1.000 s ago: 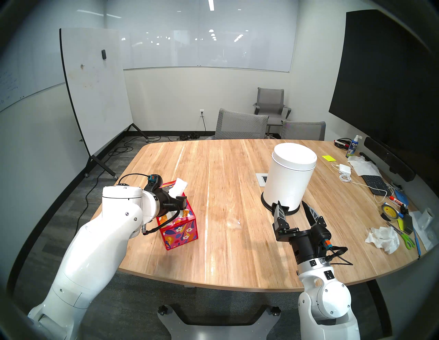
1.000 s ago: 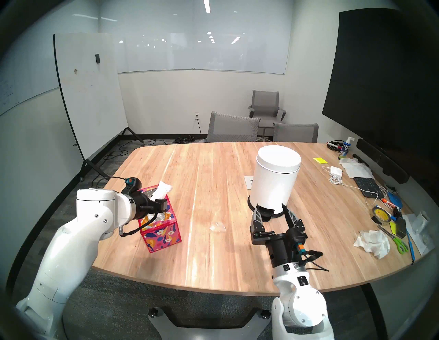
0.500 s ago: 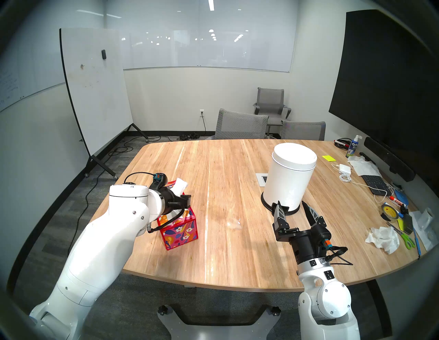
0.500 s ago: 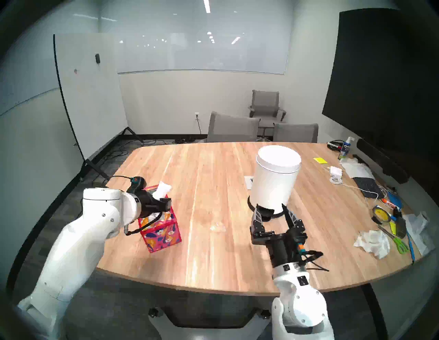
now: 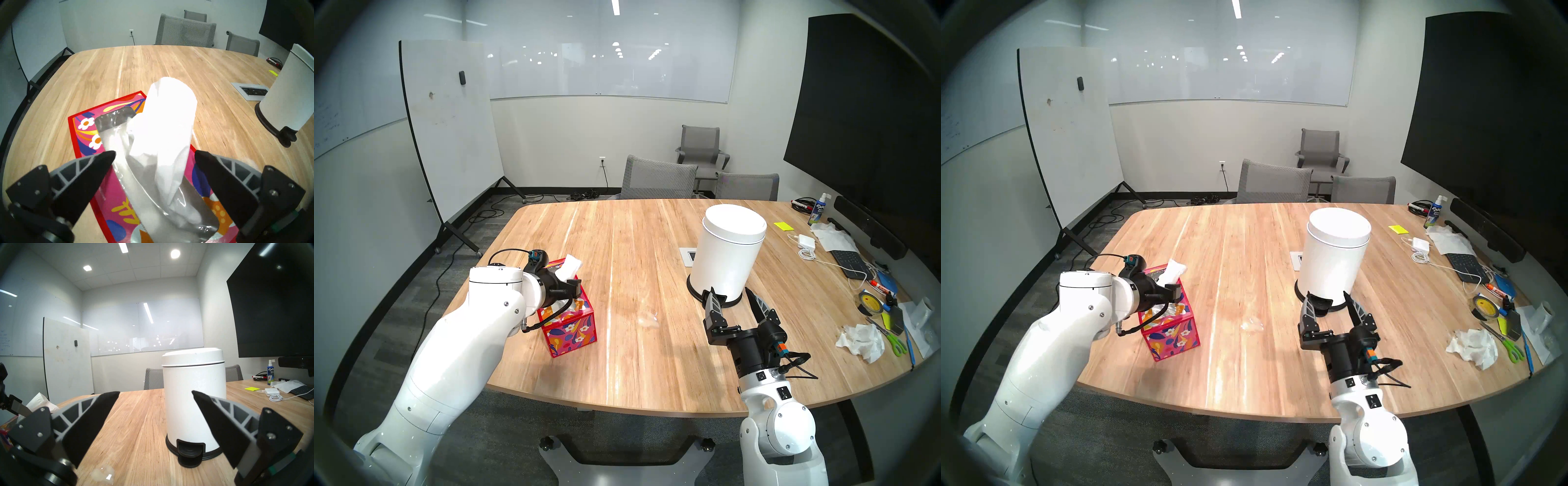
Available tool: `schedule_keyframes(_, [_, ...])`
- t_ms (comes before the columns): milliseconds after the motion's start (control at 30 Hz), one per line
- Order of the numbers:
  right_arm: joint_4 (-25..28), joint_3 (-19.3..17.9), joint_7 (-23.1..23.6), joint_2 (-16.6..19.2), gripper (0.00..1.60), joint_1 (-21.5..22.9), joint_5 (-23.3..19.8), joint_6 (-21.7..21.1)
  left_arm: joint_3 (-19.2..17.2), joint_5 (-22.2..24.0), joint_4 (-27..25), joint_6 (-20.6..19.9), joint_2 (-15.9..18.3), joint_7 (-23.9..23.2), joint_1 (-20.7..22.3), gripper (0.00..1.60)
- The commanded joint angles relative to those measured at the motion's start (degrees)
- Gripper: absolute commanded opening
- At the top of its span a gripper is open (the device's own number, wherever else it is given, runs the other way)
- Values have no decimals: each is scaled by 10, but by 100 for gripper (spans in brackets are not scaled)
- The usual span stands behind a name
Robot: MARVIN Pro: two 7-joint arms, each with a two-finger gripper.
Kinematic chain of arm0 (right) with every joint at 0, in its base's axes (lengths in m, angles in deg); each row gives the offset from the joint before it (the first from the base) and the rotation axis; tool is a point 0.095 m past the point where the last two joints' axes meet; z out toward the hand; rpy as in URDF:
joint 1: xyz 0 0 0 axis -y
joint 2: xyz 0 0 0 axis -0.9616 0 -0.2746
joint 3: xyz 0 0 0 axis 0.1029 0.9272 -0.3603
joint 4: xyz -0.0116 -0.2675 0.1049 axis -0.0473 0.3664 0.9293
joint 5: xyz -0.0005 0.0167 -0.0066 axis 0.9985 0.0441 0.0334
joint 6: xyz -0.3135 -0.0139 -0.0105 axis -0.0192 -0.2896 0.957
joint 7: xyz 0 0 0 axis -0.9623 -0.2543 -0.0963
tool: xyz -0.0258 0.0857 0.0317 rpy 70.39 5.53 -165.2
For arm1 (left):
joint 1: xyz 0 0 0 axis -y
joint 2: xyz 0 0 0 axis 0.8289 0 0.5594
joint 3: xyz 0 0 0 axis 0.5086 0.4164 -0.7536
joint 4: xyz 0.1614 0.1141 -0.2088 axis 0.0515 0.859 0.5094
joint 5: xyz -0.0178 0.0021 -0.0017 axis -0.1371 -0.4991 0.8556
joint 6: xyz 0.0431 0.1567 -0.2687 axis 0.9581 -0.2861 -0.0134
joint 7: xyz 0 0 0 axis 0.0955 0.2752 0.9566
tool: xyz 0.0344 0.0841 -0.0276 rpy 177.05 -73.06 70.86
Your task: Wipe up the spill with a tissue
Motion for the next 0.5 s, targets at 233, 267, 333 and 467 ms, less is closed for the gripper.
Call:
schedule_keyframes(233, [14,0,1,2,160,1,0,1,-3,-7,-29,12,4,-5,-17,0])
schedule_keyframes(267, [14,0,1,2,160,1,0,1,-3,-8,-29,12,4,-6,-17,0])
schedule_keyframes(333, [14,0,1,2,160,1,0,1,-1,-9,-30,13,4,-8,-14,0])
schedule_keyframes(467, [14,0,1,1,160,1,0,2,0,-13,-39,10,4,-6,-10,0])
